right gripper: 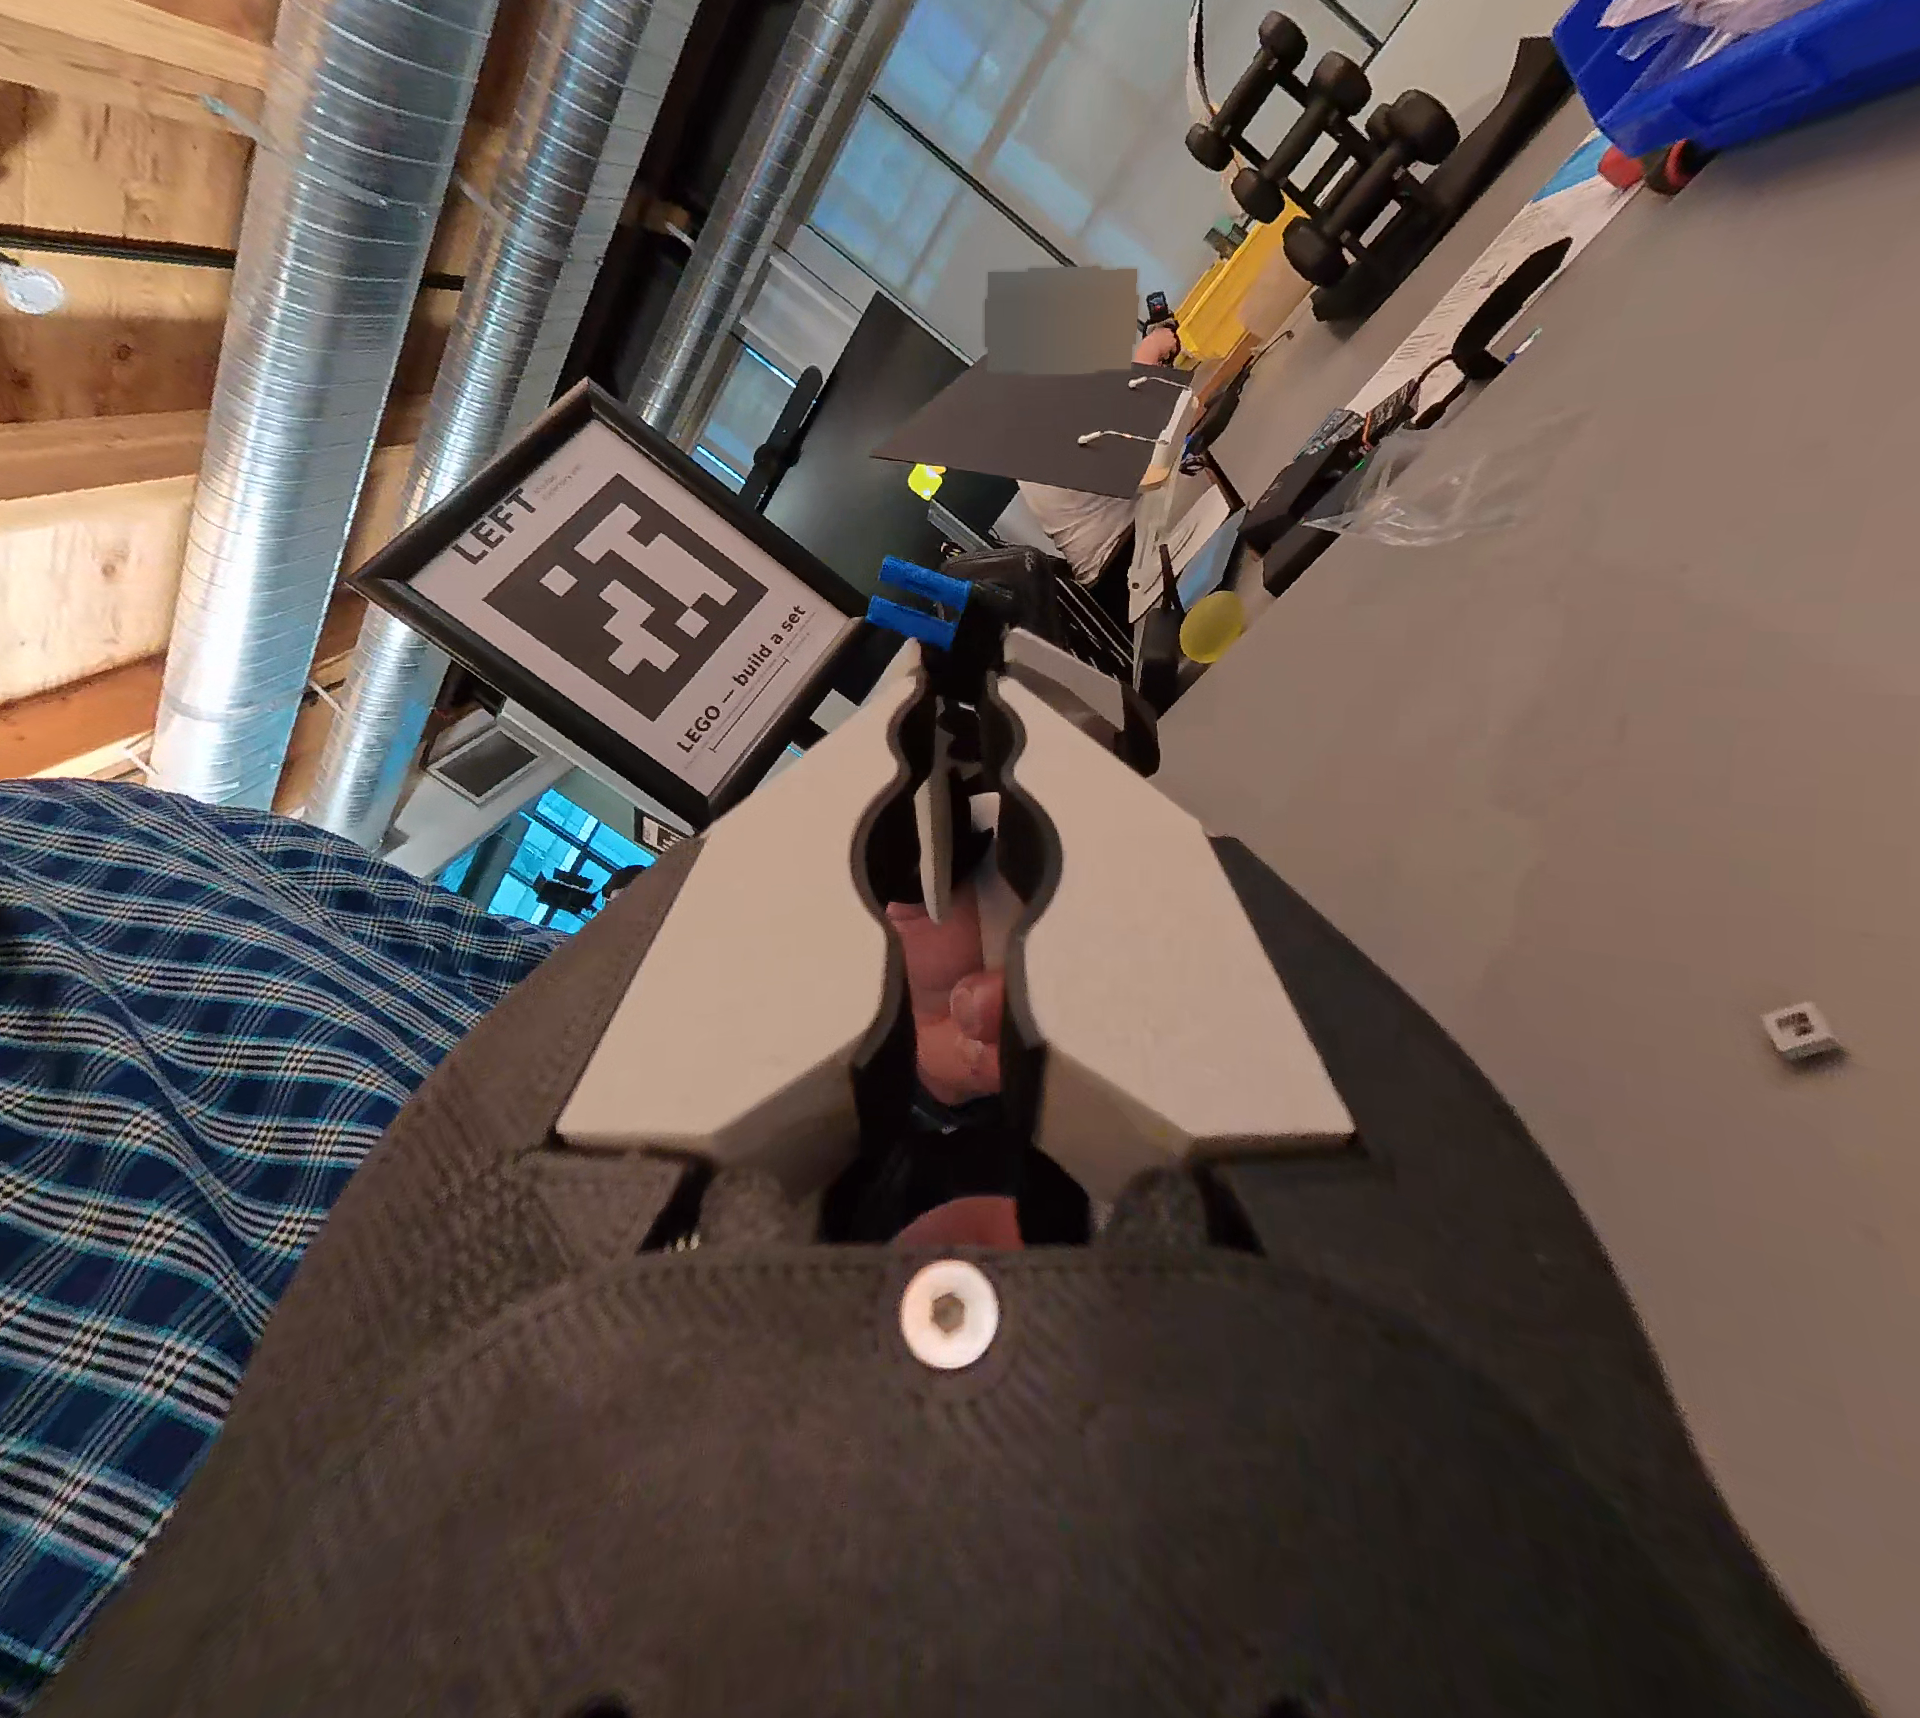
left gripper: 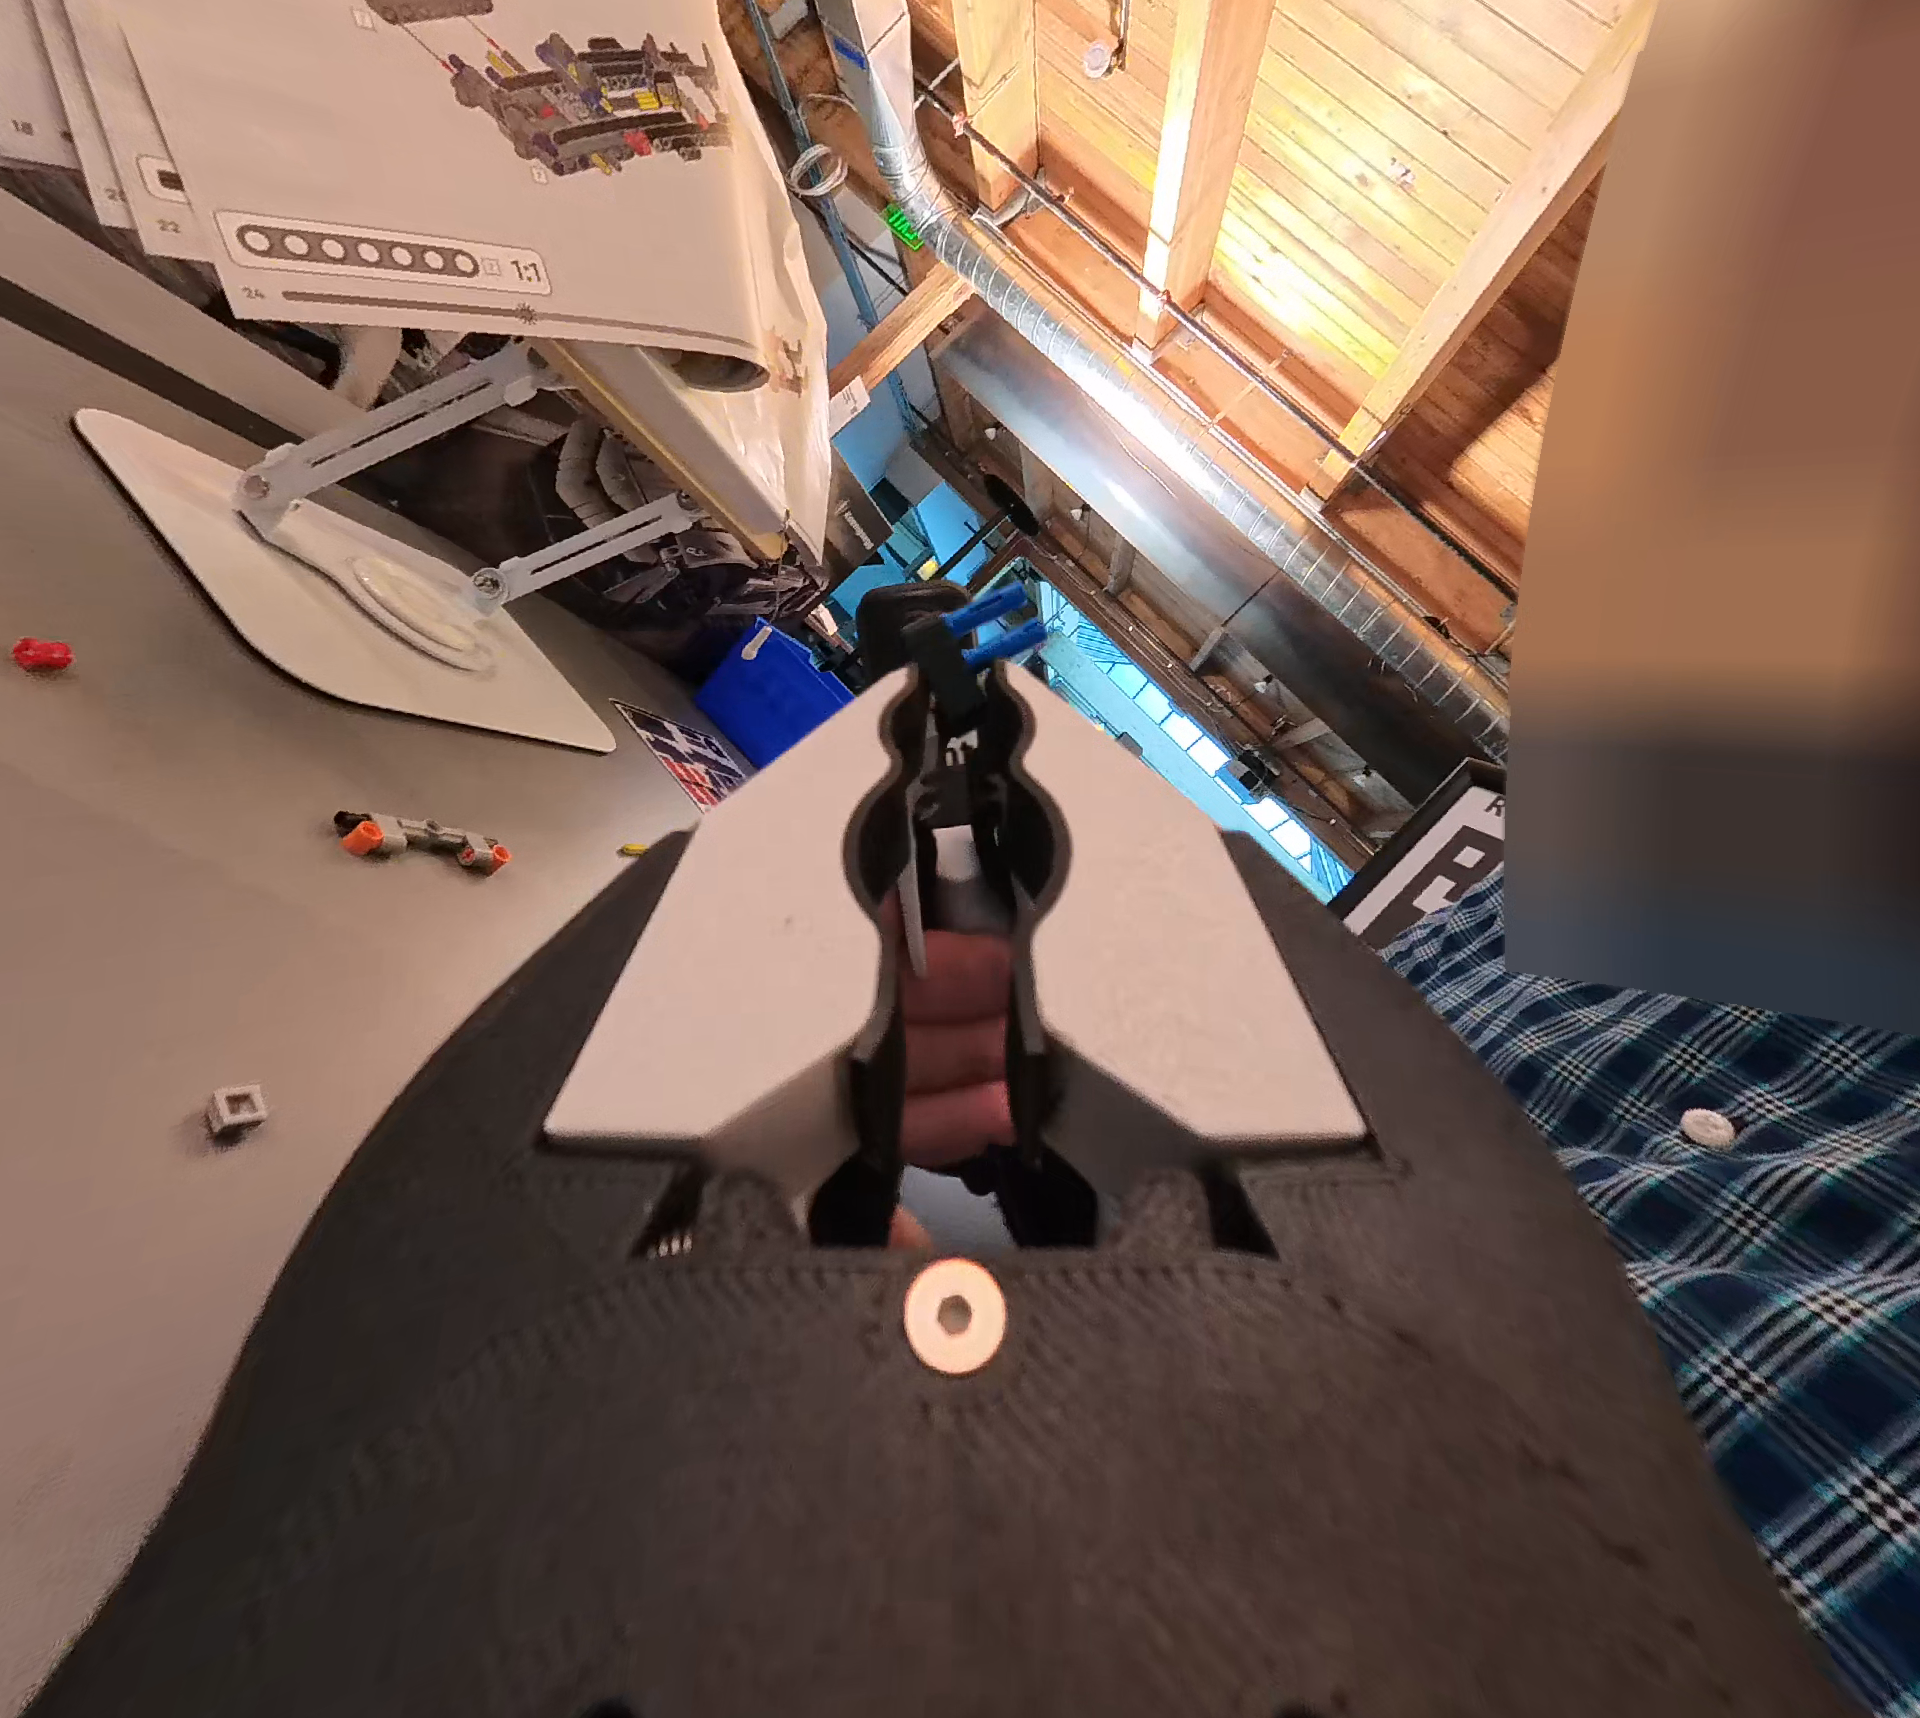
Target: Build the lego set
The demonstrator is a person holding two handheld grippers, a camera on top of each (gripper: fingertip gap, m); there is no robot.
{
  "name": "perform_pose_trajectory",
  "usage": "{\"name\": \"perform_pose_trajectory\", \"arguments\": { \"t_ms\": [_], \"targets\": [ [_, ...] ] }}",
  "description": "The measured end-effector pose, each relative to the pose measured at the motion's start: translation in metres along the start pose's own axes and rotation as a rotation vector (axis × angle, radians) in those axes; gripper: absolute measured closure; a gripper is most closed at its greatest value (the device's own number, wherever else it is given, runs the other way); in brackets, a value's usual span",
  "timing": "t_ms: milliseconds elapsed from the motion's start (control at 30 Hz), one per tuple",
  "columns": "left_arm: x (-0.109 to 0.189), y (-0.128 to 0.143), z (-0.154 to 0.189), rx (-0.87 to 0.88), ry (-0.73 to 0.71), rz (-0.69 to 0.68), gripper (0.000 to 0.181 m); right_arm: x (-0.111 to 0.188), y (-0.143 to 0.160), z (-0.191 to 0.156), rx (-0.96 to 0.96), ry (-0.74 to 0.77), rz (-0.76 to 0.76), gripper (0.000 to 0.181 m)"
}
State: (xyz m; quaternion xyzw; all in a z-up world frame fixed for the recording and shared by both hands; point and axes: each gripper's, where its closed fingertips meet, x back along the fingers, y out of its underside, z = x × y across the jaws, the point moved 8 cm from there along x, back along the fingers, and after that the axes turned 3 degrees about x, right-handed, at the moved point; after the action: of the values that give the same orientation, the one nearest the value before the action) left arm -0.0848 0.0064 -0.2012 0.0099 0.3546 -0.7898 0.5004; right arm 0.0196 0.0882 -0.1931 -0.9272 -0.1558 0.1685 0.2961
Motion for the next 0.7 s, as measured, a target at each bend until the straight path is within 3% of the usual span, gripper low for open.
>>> {"name": "perform_pose_trajectory", "arguments": {
  "t_ms": [233,467,567,633,700],
  "targets": [
    [-0.002,0.002,-0.002,-0.009,-0.013,-0.035,0.169,0.005,-0.002,0.001,0.074,0.049,-0.039,0.176],
    [0.009,-0.006,-0.005,-0.094,-0.134,-0.113,0.16,0.02,-0.014,0.007,0.272,0.207,-0.225,0.176],
    [0.02,-0.009,-0.003,-0.164,-0.272,-0.225,0.145,0.028,-0.017,0.013,0.388,0.281,-0.408,0.176],
    [0.029,-0.006,0.002,-0.238,-0.395,-0.352,0.128,0.033,-0.017,0.018,0.462,0.34,-0.521,0.176],
    [0.036,0.006,0.011,-0.37,-0.477,-0.494,0.122,0.036,-0.015,0.025,0.534,0.377,-0.643,0.176]
  ]
}}
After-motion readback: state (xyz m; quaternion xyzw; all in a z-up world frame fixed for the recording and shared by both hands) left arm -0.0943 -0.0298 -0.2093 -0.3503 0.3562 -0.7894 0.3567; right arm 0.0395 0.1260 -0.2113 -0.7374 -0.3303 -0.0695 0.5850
